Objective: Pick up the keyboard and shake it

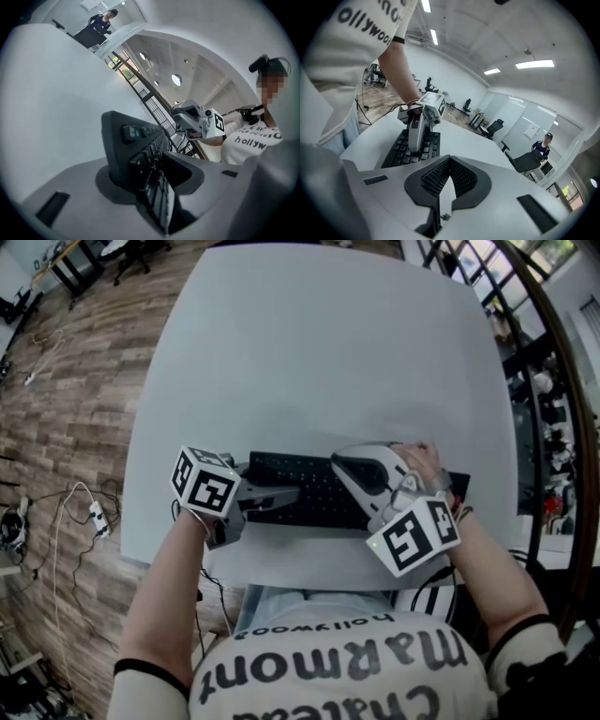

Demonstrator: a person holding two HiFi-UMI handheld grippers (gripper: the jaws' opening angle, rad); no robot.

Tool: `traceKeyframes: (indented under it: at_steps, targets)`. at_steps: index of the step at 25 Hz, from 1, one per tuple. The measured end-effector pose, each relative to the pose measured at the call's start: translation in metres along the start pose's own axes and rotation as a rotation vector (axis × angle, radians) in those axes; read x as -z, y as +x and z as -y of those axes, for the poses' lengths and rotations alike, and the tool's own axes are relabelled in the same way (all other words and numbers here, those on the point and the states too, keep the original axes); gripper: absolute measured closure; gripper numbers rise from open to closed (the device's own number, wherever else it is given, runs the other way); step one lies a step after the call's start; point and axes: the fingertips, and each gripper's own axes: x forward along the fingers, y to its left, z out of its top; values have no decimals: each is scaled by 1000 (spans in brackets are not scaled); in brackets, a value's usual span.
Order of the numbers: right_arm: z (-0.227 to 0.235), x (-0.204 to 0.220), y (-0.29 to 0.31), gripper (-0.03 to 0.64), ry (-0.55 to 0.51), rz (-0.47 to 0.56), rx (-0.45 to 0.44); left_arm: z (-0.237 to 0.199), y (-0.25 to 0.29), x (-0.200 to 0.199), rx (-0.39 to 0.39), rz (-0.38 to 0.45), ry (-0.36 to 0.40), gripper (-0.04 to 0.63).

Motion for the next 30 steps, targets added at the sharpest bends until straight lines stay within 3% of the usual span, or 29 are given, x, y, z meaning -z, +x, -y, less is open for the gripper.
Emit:
traceKeyframes:
  at_steps: [2,5,10,14,17,22,26,30]
  targets:
    - [10,-2,3,581,6,-14,-2,4,-1,-4,28,35,-31,432]
    - [21,5,1,581,56,-21,27,5,-4,-2,14,45,-15,453]
    - [43,43,-22,580,199,-116,151,6,-5,-2,17,61,-78,447]
    - [39,89,-44,580,426,-182,185,10,-8,-3,-2,59,-83,448]
    - [35,106,-62,580,641,-149,184,19,-12,-8,-31,65,-12,449]
    - [35,102,-101,580,1051,80,211,29,-16,-12,-80,61,95,456]
    - [27,28,-136,580,1303,439,-20,33,-18,-15,-112,68,152,459]
    - [32,-54,-190,580,1387,820,-252,46,-20,-18,-162,83,231,463]
